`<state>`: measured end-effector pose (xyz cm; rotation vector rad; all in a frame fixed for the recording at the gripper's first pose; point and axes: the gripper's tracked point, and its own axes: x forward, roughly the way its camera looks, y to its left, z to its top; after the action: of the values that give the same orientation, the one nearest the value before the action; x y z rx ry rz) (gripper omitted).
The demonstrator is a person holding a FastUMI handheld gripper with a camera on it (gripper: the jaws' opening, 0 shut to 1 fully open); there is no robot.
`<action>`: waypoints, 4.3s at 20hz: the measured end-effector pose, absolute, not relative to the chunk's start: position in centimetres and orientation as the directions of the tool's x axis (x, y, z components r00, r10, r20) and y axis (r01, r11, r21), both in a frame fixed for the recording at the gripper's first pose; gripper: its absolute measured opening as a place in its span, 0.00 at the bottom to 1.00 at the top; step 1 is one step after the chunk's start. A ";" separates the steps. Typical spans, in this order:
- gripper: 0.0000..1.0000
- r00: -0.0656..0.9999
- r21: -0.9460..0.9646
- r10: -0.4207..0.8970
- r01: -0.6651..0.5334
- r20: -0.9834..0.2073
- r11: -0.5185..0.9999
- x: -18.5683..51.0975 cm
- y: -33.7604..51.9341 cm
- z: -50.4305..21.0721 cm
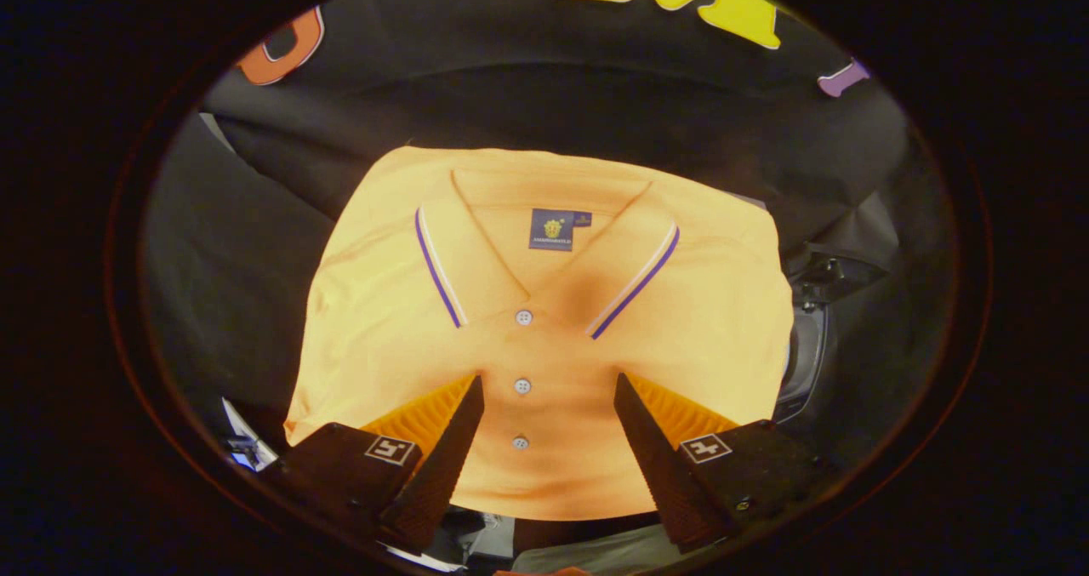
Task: Put the clothes into the washing machine and then close the washing machine lid.
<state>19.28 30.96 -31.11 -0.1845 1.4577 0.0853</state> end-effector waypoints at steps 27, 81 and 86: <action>0.77 0.062 -0.079 -0.068 -0.212 -0.996 0.974 18.9 31.1 -31.9; 0.06 0.483 0.012 -0.026 0.076 -0.875 0.997 22.0 4.2 -11.6; 0.06 0.499 0.025 0.019 0.006 -0.866 1.000 24.5 2.1 -13.5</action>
<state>24.53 2.06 -13.48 0.0261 1.0484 0.0074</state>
